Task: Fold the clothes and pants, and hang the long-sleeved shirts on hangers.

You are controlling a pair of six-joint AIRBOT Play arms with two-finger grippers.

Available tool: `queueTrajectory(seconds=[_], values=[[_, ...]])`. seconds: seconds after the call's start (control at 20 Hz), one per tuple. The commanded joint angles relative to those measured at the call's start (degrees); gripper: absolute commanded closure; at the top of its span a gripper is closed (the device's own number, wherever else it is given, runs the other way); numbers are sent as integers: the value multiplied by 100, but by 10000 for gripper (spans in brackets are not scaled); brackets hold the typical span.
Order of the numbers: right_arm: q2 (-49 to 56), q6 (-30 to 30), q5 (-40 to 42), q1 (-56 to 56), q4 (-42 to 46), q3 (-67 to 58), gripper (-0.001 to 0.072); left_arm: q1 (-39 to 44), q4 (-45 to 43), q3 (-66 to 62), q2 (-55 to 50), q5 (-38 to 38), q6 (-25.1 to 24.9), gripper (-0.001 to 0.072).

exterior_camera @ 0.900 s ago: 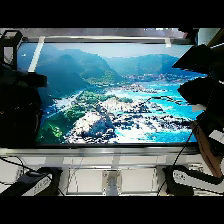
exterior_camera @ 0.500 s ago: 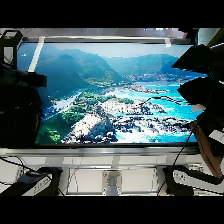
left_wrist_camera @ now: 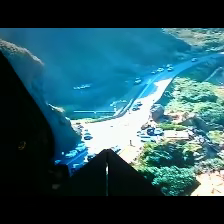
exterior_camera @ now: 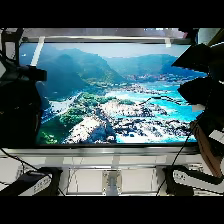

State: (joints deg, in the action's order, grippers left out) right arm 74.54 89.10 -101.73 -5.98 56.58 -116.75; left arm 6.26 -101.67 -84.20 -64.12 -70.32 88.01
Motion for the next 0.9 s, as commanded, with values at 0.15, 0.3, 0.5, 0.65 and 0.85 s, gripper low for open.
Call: queueTrajectory(seconds=[0.15,0.3,0.5,0.65,0.85], values=[[15,-26,883,9,76,595,204,-216,-848,2,-1014,149,-39,677],[28,-26,1239,431,83,1353,204,-376,-892,2,-1521,-136,-179,659],[367,-26,2459,1794,350,2612,204,-723,-892,2,-2280,-461,188,107],[857,-33,2820,2658,382,2736,203,-988,-890,2,-2791,-501,647,104],[1145,-306,2852,3268,422,2736,203,-1266,-890,2,-3362,-505,719,104]])
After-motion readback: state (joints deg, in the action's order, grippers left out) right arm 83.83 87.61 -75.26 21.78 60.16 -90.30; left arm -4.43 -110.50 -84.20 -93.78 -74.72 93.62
